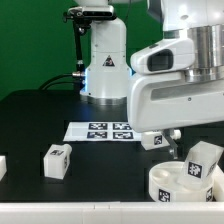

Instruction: Assemble stool

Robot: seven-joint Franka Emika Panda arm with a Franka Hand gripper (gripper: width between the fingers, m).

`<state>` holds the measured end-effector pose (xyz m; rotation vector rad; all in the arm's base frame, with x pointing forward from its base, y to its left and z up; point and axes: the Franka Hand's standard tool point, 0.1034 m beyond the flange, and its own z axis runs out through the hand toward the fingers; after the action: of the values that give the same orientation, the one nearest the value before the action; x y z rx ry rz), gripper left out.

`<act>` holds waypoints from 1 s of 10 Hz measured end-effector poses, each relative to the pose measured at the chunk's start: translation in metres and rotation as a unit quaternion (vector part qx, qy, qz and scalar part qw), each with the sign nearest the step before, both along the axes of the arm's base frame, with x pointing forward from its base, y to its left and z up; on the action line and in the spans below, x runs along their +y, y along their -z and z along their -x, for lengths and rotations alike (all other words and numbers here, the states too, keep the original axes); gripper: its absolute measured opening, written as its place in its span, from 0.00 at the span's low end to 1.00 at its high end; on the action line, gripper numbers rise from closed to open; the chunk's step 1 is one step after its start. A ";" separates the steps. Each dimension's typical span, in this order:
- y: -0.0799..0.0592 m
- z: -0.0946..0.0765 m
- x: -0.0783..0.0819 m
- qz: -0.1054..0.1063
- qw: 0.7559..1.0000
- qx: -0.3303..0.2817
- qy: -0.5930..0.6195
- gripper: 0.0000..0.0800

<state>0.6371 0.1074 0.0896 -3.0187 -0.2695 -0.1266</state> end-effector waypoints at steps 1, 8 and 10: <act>0.003 0.005 0.002 0.022 0.997 0.006 -0.078 0.81; 0.015 0.006 -0.020 0.034 0.993 0.005 -0.110 0.53; 0.015 0.006 -0.020 0.029 0.999 0.011 -0.041 0.42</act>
Offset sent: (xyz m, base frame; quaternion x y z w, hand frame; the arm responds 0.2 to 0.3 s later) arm 0.0030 -0.0092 -0.0145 0.0292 -0.0169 -0.2063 0.9779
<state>0.6310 0.0874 0.0746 -3.0592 -0.4022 -0.0801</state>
